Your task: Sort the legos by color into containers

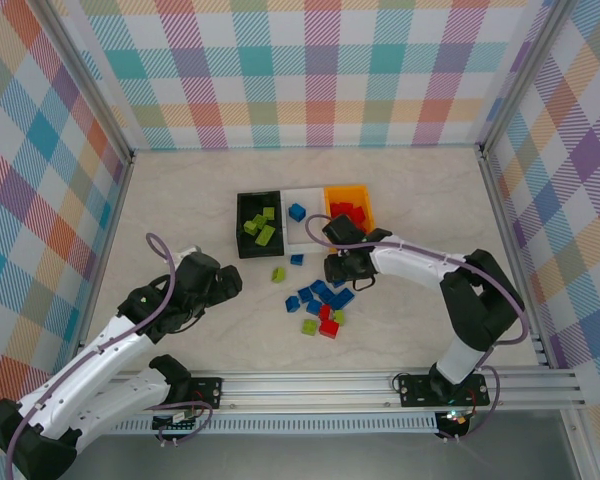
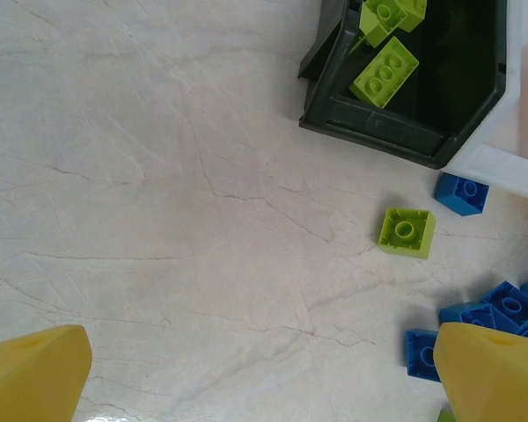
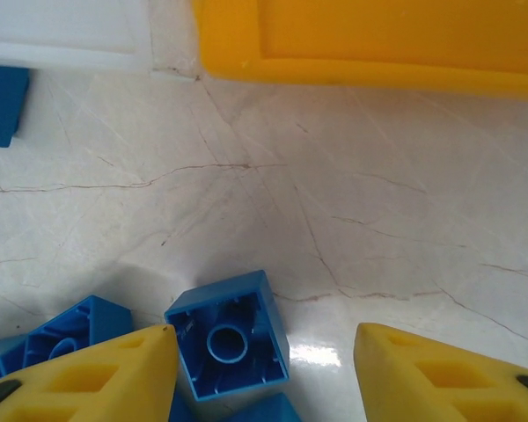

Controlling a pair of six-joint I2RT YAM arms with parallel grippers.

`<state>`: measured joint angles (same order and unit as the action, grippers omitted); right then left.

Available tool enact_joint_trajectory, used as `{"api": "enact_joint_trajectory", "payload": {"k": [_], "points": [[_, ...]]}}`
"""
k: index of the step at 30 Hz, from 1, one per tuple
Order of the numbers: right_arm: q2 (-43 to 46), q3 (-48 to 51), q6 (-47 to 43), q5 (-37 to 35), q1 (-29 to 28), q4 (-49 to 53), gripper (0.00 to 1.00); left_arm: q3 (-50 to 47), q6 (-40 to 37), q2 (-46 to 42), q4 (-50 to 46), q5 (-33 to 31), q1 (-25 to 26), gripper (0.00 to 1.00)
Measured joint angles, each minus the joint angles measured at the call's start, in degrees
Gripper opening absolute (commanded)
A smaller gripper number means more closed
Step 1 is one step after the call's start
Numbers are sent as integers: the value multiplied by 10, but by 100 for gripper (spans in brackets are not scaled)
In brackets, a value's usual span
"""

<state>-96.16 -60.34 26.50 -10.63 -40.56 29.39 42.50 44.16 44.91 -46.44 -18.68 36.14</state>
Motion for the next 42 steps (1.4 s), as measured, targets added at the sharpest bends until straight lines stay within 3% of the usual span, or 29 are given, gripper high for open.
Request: {"api": "enact_joint_trajectory", "payload": {"k": [19,29,34,38,42], "points": [[-37,-2,-6,19,0,-24,56,0,0,5,0,0,-2,100],[-47,7,-7,7,0,-24,32,0,0,7,0,0,-3,100],[15,2,-17,8,-3,-17,29,0,0,8,1,0,-3,100],[33,-73,-26,13,-7,-2,29,-1,0,12,1,2,-3,100],[-29,-203,-31,17,-8,-6,29,-6,0,17,7,5,-3,100]]}}
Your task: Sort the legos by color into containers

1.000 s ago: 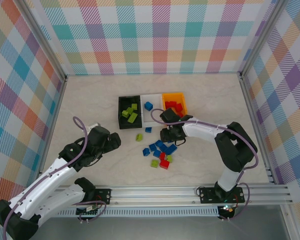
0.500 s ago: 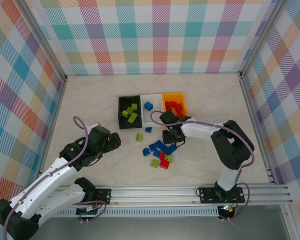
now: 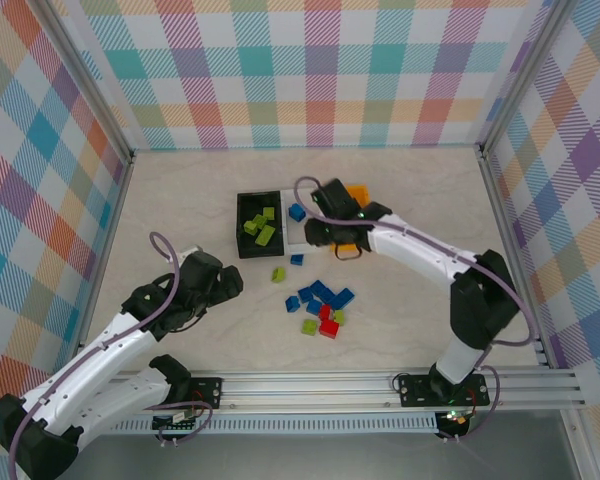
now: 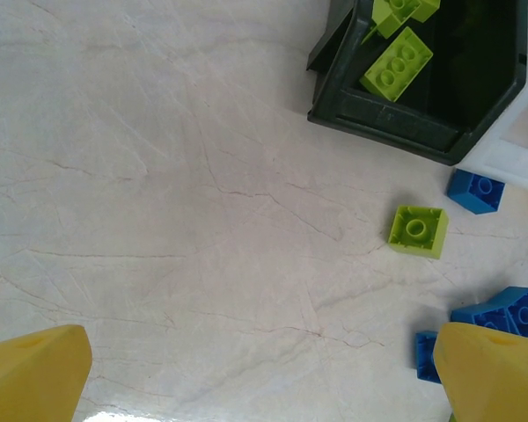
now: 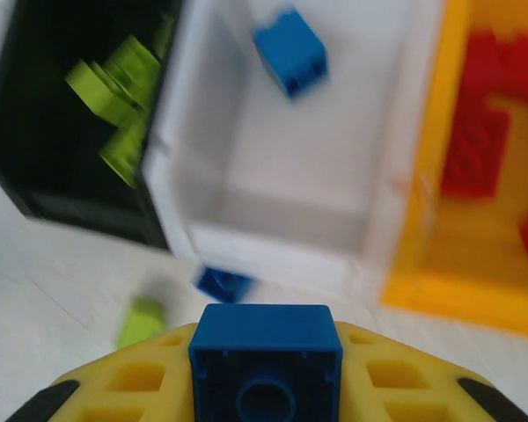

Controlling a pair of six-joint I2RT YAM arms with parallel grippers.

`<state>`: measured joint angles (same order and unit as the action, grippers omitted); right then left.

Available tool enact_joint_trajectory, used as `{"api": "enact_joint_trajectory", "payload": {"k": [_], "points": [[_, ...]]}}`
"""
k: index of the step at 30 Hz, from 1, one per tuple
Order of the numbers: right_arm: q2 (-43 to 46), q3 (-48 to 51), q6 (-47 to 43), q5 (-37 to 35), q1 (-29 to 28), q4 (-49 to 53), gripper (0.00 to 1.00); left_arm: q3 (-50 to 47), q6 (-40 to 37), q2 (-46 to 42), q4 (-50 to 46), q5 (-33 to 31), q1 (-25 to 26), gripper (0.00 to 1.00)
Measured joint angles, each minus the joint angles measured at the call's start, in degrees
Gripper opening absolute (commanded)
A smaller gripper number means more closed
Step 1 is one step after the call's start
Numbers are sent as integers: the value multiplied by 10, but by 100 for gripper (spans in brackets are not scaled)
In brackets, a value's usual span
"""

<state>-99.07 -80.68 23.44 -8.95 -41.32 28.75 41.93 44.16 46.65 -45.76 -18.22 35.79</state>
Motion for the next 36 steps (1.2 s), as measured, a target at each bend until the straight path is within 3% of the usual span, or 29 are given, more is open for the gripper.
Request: {"api": "enact_joint_trajectory", "payload": {"k": [8,13,18,27,31,36], "points": [[-220,-211,5,-19,10,17,36,-2,0,9,7,10,0,100],[-265,-245,8,-24,23,45,64,-2,0,9,7,13,0,100],[-213,-213,-4,-26,26,39,66,-2,0,9,8,22,0,100],[64,43,-6,-3,-19,12,66,-2,0,8,13,28,0,100],[74,107,-19,45,-83,8,64,1,-1,4,9,24,-1,100],[23,125,-19,76,-155,6,65,19,-4,-27,-9,8,-3,100]]}}
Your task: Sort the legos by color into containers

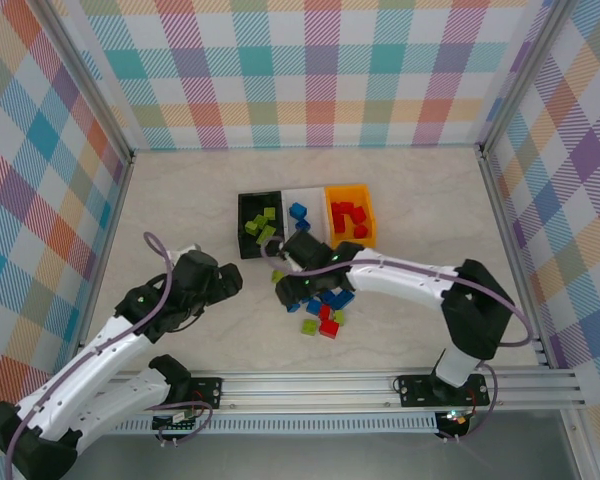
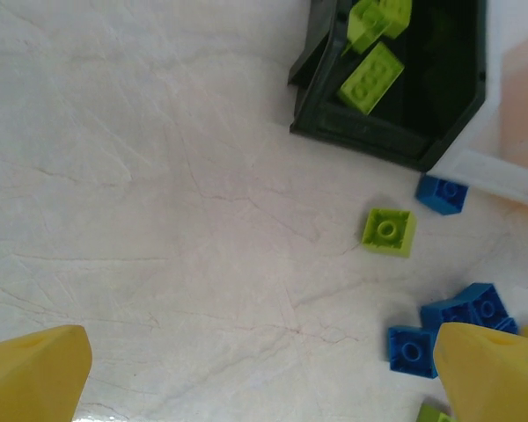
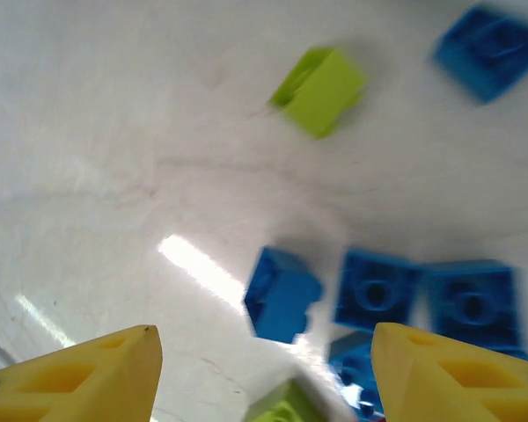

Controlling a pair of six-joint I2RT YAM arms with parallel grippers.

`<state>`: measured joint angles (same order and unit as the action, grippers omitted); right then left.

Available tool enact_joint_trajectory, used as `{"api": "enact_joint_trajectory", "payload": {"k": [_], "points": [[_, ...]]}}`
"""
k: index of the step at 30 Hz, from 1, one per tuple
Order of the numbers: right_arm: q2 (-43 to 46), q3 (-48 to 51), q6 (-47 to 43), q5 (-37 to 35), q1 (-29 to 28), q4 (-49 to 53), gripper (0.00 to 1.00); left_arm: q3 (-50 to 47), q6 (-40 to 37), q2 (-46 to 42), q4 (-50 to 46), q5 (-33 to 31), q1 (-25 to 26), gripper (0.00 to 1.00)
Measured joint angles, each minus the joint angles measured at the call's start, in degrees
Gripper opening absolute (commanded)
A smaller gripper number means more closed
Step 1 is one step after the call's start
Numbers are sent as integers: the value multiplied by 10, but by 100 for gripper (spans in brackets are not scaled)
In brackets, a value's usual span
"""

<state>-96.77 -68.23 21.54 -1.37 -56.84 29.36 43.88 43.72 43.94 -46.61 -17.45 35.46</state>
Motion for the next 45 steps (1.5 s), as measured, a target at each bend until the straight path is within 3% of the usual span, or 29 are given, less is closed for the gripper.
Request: {"api": "enact_joint_trajectory", "payload": {"k": [7,19,27,38,45], "points": [[-59,0,3,-3,-25,0,63,11,-1,-34,-23,-16,0,100],[-67,-15,-6,25,-74,-23,62,11,-1,-35,-30,-17,0,100],[-75,-43,8,-57,-80,0,69,11,-1,-35,-30,-17,0,100],[-163,-73,9,-96,-62,7,57,11,-1,-33,-30,-17,-4,100],[-169,-82,6,-102,-61,12,39,11,-1,-33,-30,-17,-4,100]]}}
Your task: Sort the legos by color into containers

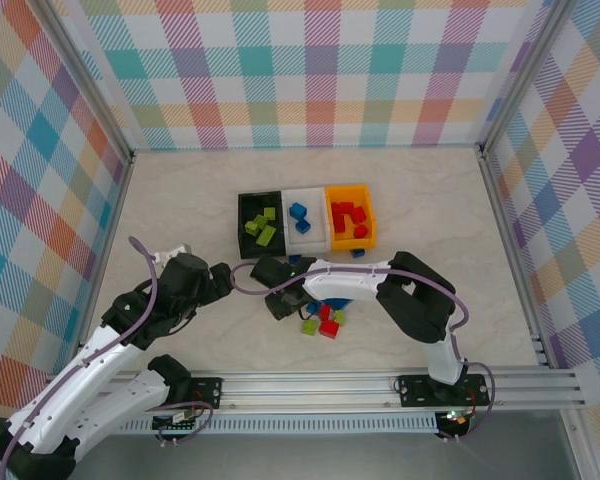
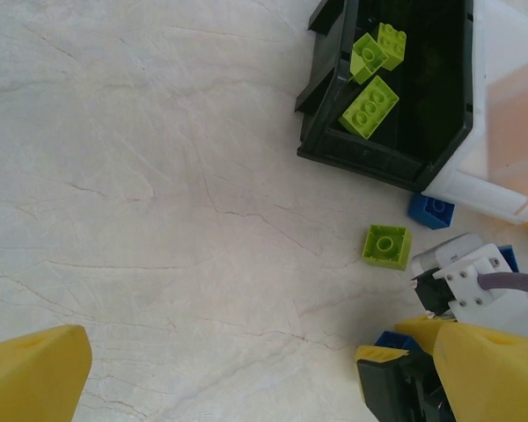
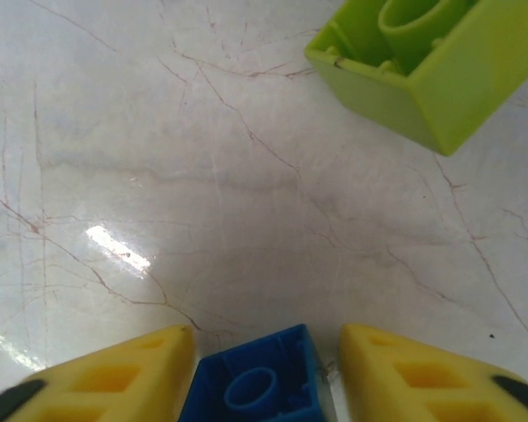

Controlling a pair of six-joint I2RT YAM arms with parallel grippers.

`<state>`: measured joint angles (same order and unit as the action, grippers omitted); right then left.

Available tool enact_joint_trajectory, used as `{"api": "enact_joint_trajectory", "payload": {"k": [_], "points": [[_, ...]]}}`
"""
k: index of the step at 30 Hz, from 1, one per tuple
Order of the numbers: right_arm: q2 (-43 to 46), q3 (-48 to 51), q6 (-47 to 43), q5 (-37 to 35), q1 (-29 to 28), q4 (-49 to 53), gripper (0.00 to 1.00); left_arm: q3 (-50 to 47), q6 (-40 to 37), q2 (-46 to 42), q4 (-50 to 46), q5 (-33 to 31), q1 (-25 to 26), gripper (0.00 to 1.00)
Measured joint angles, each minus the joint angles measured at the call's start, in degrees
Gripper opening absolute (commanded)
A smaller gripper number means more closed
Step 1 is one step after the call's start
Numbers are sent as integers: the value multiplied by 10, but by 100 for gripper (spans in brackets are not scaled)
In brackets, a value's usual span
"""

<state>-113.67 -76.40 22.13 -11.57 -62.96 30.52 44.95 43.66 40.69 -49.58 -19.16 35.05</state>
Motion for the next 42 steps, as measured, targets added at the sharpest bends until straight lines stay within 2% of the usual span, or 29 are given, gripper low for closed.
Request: {"api": "enact_joint_trajectory", "payload": {"k": [7,10,13,18,22,26,27,29,30,33,35,42], "points": [[43,11,1,-7,14,-10,34,0,0,2,0,0,0,100],[90,1,0,-9,43,-12,34,0,0,7,1,1,0,100],[102,-49,0,-8,93,-15,34,-2,0,12,2,2,0,100],[41,-168,-3,-13,175,-22,34,-7,0,15,2,7,0,100],[-52,-267,-3,-19,210,-12,35,-13,0,16,2,14,-1,100],[-120,-323,0,-21,221,14,44,-19,0,20,2,18,-1,100],[-129,-329,1,-21,223,21,47,-20,0,21,3,18,-1,100],[-139,-339,10,-21,225,33,60,-21,0,21,3,21,-1,100],[-139,-341,10,-21,226,37,63,-21,0,22,3,22,-1,100],[-127,-327,10,-15,228,29,66,-21,0,28,6,22,-1,100],[-98,-280,11,-10,228,16,67,-21,0,33,7,22,-1,100],[113,-47,17,11,219,-23,69,-21,0,34,21,28,-3,100]]}}
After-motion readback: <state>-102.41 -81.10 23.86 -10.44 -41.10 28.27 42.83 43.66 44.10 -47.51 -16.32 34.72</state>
